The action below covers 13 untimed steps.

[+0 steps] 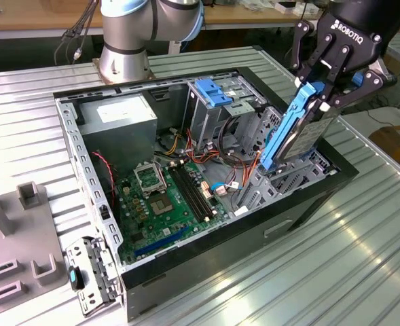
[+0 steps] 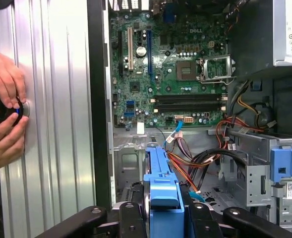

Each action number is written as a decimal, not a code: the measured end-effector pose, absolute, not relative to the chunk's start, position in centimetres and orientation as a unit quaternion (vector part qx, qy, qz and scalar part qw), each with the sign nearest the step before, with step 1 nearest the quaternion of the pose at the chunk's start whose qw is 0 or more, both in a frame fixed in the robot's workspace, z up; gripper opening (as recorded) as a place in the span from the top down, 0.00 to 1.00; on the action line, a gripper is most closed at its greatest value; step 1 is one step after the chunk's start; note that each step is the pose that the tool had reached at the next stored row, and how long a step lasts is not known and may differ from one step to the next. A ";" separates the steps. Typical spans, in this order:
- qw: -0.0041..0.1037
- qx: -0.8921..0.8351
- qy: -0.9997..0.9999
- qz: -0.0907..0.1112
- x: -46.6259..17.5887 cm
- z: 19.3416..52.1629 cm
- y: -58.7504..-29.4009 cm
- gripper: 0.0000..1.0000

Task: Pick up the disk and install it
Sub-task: 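Insert the disk into the insertion slot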

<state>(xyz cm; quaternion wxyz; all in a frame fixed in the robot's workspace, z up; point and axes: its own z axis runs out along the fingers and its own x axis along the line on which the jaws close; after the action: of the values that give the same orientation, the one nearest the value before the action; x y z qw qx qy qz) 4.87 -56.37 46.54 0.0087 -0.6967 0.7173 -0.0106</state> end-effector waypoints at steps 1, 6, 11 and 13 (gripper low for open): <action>0.009 -0.698 0.716 -0.011 5.0 46.5 -56.4 0.63; 0.009 -0.693 0.721 -0.011 5.4 45.9 -56.4 0.63; 0.009 -0.702 0.712 -0.010 5.5 45.2 -56.4 0.63; 0.009 -0.702 0.712 -0.010 5.5 44.9 -56.4 0.63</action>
<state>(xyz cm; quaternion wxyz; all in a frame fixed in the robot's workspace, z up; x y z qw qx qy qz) 5.49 -56.39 44.90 0.0087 -0.7021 0.7120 -0.0100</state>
